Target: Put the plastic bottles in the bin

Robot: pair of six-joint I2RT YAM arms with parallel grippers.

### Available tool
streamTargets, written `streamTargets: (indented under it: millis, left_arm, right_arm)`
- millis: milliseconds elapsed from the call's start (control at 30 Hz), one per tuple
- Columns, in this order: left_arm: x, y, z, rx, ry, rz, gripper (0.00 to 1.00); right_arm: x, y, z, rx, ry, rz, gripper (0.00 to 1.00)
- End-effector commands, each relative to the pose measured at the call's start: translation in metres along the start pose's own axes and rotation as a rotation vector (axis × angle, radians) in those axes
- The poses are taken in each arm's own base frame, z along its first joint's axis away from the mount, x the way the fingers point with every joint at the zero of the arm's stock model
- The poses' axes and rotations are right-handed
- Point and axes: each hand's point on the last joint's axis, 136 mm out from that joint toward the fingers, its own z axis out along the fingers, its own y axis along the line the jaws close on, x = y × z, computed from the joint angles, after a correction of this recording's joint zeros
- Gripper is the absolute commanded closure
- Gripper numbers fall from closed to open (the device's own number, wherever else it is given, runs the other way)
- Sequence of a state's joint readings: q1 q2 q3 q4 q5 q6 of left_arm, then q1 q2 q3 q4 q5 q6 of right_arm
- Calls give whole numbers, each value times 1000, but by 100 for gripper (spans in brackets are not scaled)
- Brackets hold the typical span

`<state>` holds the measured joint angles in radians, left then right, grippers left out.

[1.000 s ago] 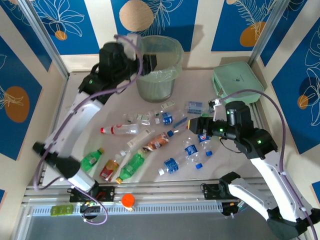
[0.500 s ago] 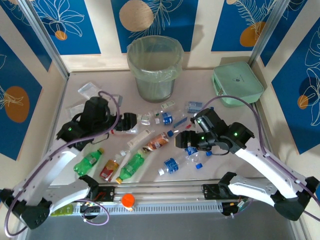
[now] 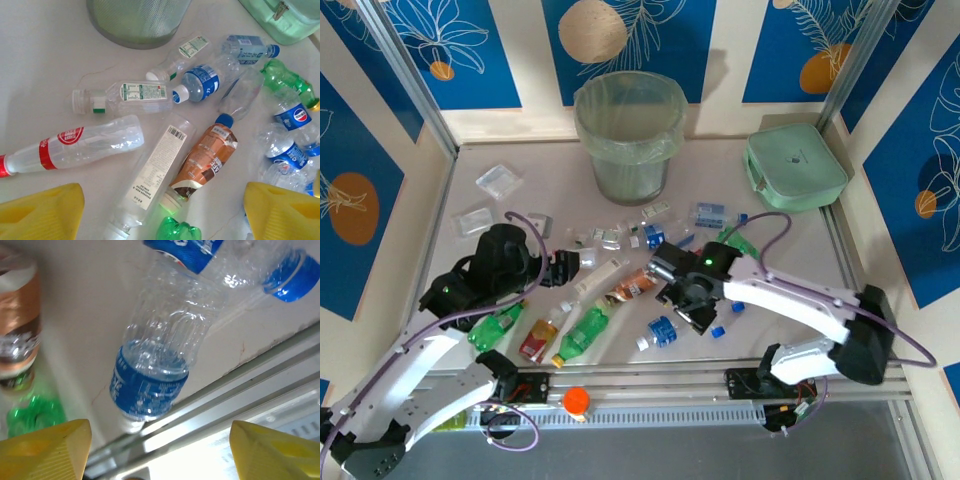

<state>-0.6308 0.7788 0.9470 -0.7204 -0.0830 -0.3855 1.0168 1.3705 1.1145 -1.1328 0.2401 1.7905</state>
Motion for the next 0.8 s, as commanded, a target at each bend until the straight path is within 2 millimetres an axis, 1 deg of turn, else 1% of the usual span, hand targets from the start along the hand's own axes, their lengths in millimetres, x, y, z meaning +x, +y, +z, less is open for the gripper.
streamTargets:
  millis: [0,133,200,300,367,400,467,567,667,767]
  left_arm:
    - [4,11,-6,-64,-31,51,17]
    - [7,10,-11,-60,-52,76,16]
    - [10,10,-12,-52,-65,84,15]
    - [13,9,-14,-38,-80,91,15]
    - [13,7,-17,-24,-95,93,14]
    - [13,5,-18,-12,-102,95,14]
    - [11,3,-20,0,-114,99,14]
    - [11,4,-21,-3,-119,103,14]
    - [11,3,-21,2,-125,104,14]
    - [10,3,-20,2,-131,105,14]
  right_arm:
    - [2,-14,12,78,-27,191,23]
    - [4,-7,35,55,-12,213,19]
    - [2,-4,44,44,-24,203,13]
    - [0,5,56,15,-23,185,10]
    - [-2,14,62,-12,-34,160,3]
    - [-3,15,66,-11,-39,157,3]
    - [-4,15,75,-5,-38,157,5]
    - [-4,11,88,4,-32,174,12]
    - [-6,8,95,11,-36,181,19]
    - [-7,7,96,15,-40,175,24]
